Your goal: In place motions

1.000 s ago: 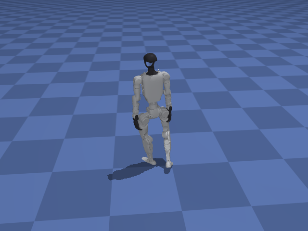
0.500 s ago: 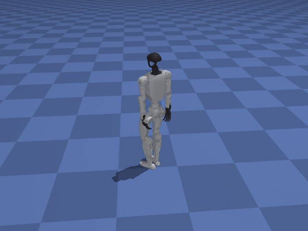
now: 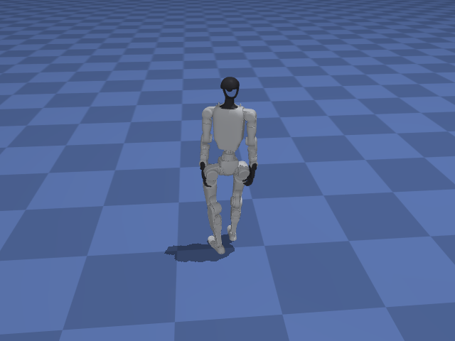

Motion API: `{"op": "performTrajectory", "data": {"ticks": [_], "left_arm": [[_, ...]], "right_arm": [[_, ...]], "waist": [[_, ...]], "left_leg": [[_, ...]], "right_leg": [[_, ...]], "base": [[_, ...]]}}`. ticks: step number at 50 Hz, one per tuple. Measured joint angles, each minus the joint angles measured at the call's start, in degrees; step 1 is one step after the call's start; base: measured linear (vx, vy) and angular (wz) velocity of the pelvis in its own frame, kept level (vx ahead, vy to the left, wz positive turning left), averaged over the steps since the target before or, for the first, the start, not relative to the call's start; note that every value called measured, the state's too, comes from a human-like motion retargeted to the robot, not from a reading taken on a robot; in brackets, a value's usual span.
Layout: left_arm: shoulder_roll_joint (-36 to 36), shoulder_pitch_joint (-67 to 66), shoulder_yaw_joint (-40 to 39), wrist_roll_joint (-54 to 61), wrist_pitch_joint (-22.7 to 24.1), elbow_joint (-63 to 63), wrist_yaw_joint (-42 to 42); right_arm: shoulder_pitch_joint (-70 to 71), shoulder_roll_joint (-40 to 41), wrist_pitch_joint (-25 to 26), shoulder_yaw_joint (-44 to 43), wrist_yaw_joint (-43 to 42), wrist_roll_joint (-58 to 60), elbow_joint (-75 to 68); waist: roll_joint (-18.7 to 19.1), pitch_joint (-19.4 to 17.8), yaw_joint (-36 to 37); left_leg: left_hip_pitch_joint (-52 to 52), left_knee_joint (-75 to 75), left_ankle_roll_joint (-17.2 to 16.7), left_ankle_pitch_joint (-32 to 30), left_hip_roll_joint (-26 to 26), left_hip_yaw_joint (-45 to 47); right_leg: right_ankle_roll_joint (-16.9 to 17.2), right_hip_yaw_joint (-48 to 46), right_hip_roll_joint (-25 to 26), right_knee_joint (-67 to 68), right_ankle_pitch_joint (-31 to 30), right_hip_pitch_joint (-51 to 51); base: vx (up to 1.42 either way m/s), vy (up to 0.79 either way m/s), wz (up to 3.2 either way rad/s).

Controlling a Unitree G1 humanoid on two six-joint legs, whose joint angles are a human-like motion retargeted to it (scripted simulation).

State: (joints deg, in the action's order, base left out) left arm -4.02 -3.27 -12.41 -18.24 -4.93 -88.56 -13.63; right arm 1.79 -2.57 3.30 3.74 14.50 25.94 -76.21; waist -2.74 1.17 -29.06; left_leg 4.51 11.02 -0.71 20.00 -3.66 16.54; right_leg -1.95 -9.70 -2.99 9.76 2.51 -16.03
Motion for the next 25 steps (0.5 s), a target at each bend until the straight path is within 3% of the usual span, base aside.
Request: {"op": "performTrajectory", "data": {"ticks": [2, 8, 12, 17, 20, 22, 25], "left_arm": [[-0.5, -0.8, -1.9, -0.9, -0.3, 0.3, 0.9], [-1.2, -2.0, -2.0, -1.3, -1.2, 0.1, 2.7], [-1.4, -2.1, -2.0, -1.4, -1.2, 0.5, 2.6], [-1.5, 0.8, -0.4, -0.7, -2.1, 0.9, 2.8], [-1.1, 2.5, 0.9, 1.0, -1.7, 2.3, 2.6], [-0.5, 3.6, 1.5, 1.6, -1.1, 4.0, 2.2], [-0.2, 4.2, 2.3, 1.1, 0.0, 6.4, 1.8]], "right_arm": [[-0.1, -0.9, -0.5, 1.0, 0.3, -0.2, -0.4], [-1.1, -4.3, 1.3, -3.9, -2.1, -4.0, -4.2], [-1.7, -6.2, 2.4, -8.1, -3.9, -7.3, -6.8], [-2.2, -7.3, 3.5, -13.6, -6.0, -13.1, -11.5], [-2.2, -7.4, 3.4, -16.0, -6.7, -15.6, -13.6], [-2.5, -7.3, 3.8, -16.5, -6.1, -16.7, -14.0], [-3.8, -6.5, 3.7, -16.5, -5.8, -17.3, -13.6]], "waist": [[1.3, -1.0, 6.4], [2.7, 0.0, 14.4], [4.3, 1.0, 15.2], [6.5, 1.8, 11.9], [8.2, 1.8, 9.1], [9.5, 1.8, 6.5], [10.6, 1.3, 3.4]], "left_leg": [[-0.4, -3.1, 2.5, -0.4, 1.1, 11.9], [-4.5, -8.1, 0.0, 2.6, 2.5, 28.3], [-5.5, -8.9, -1.9, 4.4, 3.6, 34.3], [-5.1, -8.9, -2.6, 4.8, 5.3, 36.7], [-4.4, -9.3, -2.8, 4.4, 6.4, 36.0], [-4.0, -9.3, -3.4, 4.2, 7.2, 35.7], [-4.8, -7.9, -4.6, 4.2, 9.1, 35.3]], "right_leg": [[-1.0, -7.2, 1.4, -1.1, 1.5, 0.4], [-0.4, -44.5, -4.5, -0.2, 6.8, 7.6], [0.9, -60.5, -4.4, -0.3, 2.7, 11.7], [0.6, -48.0, -3.3, 1.6, -1.2, 7.3], [0.5, -31.1, -3.6, 5.8, -4.1, 1.8], [1.0, -13.7, -1.7, 7.8, -4.2, -2.8], [3.3, -4.8, 0.2, 4.5, -1.6, -1.7]], "base": [[0.16, -0.06, -5.5], [0.32, -0.15, -3.67], [0.34, -0.09, -2.32], [0.32, -0.08, -0.7], [0.3, -0.05, 0.09], [0.25, 0.03, 0.32], [0.33, -0.06, 0.39]]}}
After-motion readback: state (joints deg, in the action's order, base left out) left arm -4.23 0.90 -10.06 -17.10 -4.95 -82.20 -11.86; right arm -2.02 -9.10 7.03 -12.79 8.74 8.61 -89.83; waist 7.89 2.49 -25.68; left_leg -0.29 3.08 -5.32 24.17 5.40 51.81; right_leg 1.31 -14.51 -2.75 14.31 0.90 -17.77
